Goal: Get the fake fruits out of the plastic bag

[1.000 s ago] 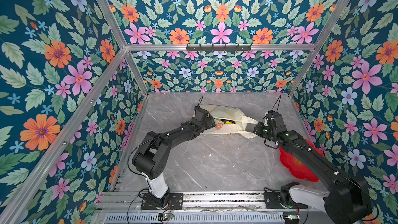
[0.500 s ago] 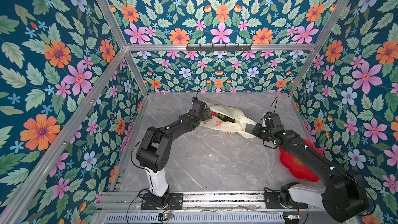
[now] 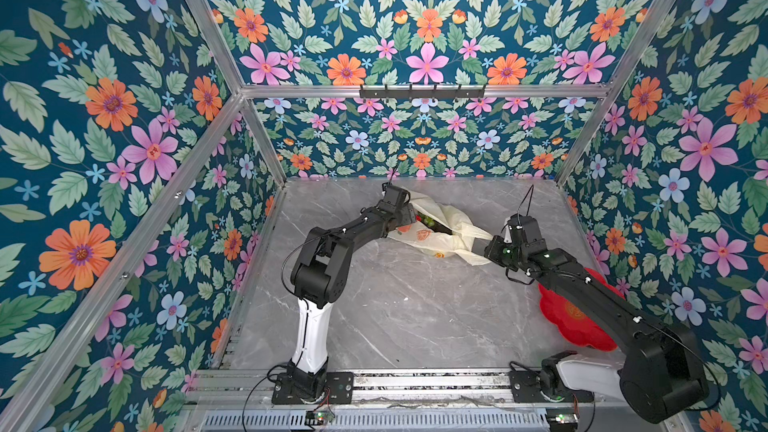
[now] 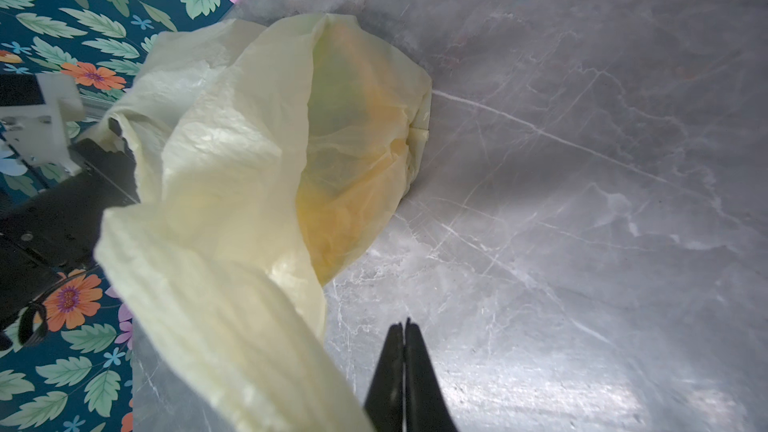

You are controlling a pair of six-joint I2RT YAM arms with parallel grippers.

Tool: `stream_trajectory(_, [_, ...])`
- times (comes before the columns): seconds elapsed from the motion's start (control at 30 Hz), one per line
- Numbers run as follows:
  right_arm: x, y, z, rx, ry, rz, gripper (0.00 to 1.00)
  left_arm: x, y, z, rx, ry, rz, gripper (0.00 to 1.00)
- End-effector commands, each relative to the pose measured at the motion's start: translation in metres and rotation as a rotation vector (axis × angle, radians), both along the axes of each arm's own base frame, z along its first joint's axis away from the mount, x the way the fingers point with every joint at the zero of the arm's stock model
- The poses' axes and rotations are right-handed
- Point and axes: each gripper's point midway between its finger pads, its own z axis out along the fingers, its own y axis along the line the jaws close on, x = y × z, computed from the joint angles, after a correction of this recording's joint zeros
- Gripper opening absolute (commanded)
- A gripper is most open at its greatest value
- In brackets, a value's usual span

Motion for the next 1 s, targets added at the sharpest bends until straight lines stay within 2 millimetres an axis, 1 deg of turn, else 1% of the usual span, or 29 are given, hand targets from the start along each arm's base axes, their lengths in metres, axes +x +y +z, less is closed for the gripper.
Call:
stream_trajectory(0.0, [0.006,-0.005,0.003,-0.004,-0.009,-0.023,0.0,-0.006,0.001,0.0,0.008,0.01,-0.029,0.65])
stream_trajectory(0.1, [0.014,-0.012,0.005,0.016,-0.004,-0.041,0.0,-0.014,0.004,0.008,0.006,-0.012,-0.043,0.46])
stream_trajectory(0.17, [0.021,-0.023,0.003,0.017,0.003,-0.061,0.0,-0.022,0.009,0.021,-0.008,-0.057,-0.048,0.29])
stream_trajectory(0.23, [0.027,-0.035,0.0,0.015,0.017,-0.089,0.0,-0.034,0.015,0.032,-0.026,-0.095,-0.054,0.14])
stream_trajectory(0.27, [0.032,-0.04,-0.001,0.025,0.022,-0.1,0.0,-0.04,0.016,0.039,-0.04,-0.113,-0.064,0.08])
stream_trajectory(0.3, [0.035,-0.045,-0.003,0.04,0.03,-0.113,0.0,-0.047,0.017,0.041,-0.049,-0.119,-0.078,0.03])
stream_trajectory(0.33, [0.039,-0.049,-0.005,0.063,0.037,-0.123,0.0,-0.054,0.019,0.044,-0.06,-0.126,-0.092,0.0])
stream_trajectory(0.43, [0.05,-0.056,-0.007,0.116,0.058,-0.152,0.0,-0.077,0.02,0.052,-0.09,-0.153,-0.132,0.0])
stream_trajectory(0.5, [0.055,-0.057,-0.008,0.131,0.071,-0.16,0.0,-0.091,0.021,0.056,-0.096,-0.174,-0.154,0.0])
stream_trajectory(0.6, [0.061,-0.053,-0.003,0.148,0.064,-0.149,0.0,-0.11,0.013,0.066,-0.086,-0.212,-0.193,0.0])
stream_trajectory(0.67, [0.061,-0.052,0.002,0.151,0.06,-0.15,0.0,-0.124,0.001,0.071,-0.065,-0.237,-0.23,0.0])
stream_trajectory(0.73, [0.058,-0.05,0.007,0.124,0.049,-0.141,0.16,-0.133,-0.006,0.075,-0.043,-0.263,-0.242,0.0])
stream_trajectory(0.77, [0.055,-0.05,0.011,0.094,0.044,-0.139,0.26,-0.136,-0.01,0.076,-0.039,-0.272,-0.245,0.0])
stream_trajectory(0.8, [0.051,-0.052,0.014,0.055,0.042,-0.14,0.35,-0.138,-0.012,0.076,-0.042,-0.276,-0.244,0.0])
stream_trajectory(0.87, [0.042,-0.057,0.021,-0.027,0.046,-0.145,0.51,-0.14,-0.015,0.076,-0.05,-0.28,-0.239,0.0])
stream_trajectory(0.97, [0.026,-0.066,0.032,-0.121,0.052,-0.157,0.64,-0.142,-0.018,0.077,-0.038,-0.293,-0.24,0.0])
